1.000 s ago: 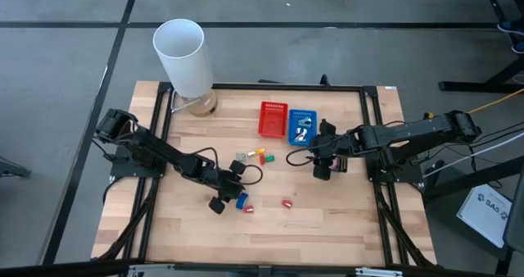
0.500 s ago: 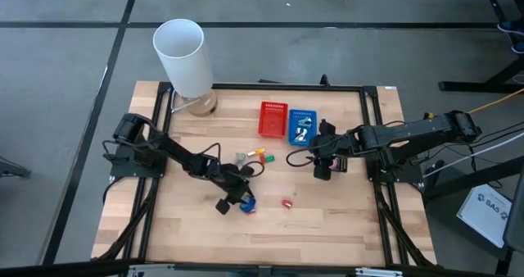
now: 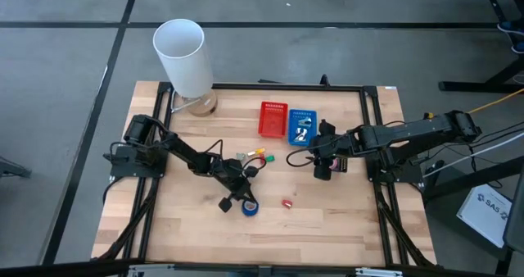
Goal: Pick and place Stapler, Stapler remover, tape
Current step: Put the blue tape into the black bin
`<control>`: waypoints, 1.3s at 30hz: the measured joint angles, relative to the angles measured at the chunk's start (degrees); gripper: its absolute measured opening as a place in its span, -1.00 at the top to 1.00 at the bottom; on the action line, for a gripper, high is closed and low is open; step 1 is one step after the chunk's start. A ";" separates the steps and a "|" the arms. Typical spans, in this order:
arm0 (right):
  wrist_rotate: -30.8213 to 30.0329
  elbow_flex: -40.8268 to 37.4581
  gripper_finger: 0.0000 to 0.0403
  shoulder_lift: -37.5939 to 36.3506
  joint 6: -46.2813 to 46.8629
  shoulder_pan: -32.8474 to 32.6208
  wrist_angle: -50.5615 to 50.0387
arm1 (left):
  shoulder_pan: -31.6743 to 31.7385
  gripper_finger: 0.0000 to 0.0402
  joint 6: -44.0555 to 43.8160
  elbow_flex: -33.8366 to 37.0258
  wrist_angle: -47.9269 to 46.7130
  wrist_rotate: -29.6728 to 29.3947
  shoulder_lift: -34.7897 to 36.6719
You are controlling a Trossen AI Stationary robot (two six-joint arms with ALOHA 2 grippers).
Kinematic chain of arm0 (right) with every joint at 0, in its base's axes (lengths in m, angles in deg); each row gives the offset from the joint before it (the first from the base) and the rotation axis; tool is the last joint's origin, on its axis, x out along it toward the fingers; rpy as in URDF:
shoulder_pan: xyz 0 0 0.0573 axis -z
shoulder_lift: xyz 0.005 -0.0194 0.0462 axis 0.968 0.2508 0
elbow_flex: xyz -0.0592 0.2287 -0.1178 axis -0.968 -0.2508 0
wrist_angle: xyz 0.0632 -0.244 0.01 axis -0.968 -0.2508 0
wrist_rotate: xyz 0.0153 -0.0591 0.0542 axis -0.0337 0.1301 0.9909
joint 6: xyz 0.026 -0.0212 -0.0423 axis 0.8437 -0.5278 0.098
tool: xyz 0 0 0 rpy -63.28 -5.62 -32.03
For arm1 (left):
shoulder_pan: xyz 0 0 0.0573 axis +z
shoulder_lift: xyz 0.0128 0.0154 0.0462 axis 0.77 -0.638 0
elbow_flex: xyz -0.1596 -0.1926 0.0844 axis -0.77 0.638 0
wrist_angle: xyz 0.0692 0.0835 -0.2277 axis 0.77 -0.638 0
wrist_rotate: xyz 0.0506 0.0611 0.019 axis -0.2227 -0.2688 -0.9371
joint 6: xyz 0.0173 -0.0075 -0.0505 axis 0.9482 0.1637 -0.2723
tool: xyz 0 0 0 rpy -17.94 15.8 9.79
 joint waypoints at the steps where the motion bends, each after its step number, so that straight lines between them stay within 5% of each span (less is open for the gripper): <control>1: 0.00 0.00 0.12 0.00 0.00 0.00 0.00 | -0.01 0.95 0.01 -0.01 -0.08 0.14 0.00; 7: 0.00 0.00 0.12 0.00 0.00 0.00 0.02 | -0.01 0.96 0.09 -0.02 -0.57 0.59 0.00; 16: -0.02 0.00 0.12 0.00 0.00 0.00 0.00 | -0.01 0.72 0.16 0.06 -7.14 -2.92 3.69; 29: -0.01 0.00 0.12 0.00 0.00 0.00 0.67 | -0.81 0.44 -6.34 0.12 -18.75 -8.04 20.87; 39: -0.02 0.00 0.12 0.00 0.01 -0.01 1.40 | -8.01 0.41 -12.37 0.07 -20.20 -11.19 19.04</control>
